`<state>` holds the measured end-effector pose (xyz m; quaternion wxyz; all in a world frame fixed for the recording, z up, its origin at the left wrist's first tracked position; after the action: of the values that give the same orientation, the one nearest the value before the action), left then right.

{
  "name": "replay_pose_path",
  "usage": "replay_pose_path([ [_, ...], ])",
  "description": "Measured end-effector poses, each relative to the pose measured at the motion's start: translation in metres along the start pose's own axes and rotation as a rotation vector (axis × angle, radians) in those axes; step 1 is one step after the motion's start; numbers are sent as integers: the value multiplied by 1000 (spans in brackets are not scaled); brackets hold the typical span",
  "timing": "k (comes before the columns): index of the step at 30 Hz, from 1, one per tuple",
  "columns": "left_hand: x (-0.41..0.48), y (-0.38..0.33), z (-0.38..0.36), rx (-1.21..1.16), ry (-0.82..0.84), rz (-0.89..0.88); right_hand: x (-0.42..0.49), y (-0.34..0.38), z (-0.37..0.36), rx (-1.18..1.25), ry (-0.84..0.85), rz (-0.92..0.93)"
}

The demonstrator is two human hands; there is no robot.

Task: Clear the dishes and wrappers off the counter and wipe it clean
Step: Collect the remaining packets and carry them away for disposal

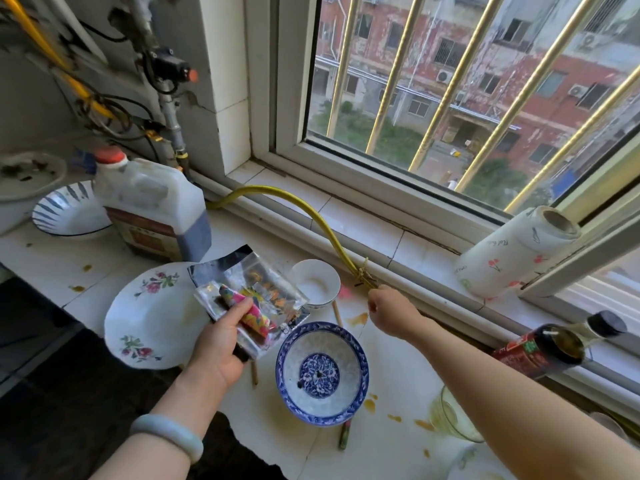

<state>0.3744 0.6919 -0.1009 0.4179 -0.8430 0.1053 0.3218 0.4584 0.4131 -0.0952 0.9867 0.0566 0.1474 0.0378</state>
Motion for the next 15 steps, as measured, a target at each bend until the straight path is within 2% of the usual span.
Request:
replay_pose_path([
  [3, 0, -4, 10, -10, -13, -13, 19, 24, 3, 105, -34, 65],
  [7, 2, -14, 29, -11, -43, -51, 40, 44, -9, 94, 5, 106],
  [15, 0, -31, 66, -60, -127, -98, 60, 36, -29, 51, 19, 16],
])
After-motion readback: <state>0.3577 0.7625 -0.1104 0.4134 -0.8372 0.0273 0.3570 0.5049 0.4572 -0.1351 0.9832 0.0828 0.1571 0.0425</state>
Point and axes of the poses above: each hand's wrist, its own x-axis towards the middle knuckle, its own z-axis out of the back of the hand, y = z × x, the point moved 7 cm from there along x, towards the middle knuckle, and after that the axes turned 3 degrees about -z, right-handed, at the moved point
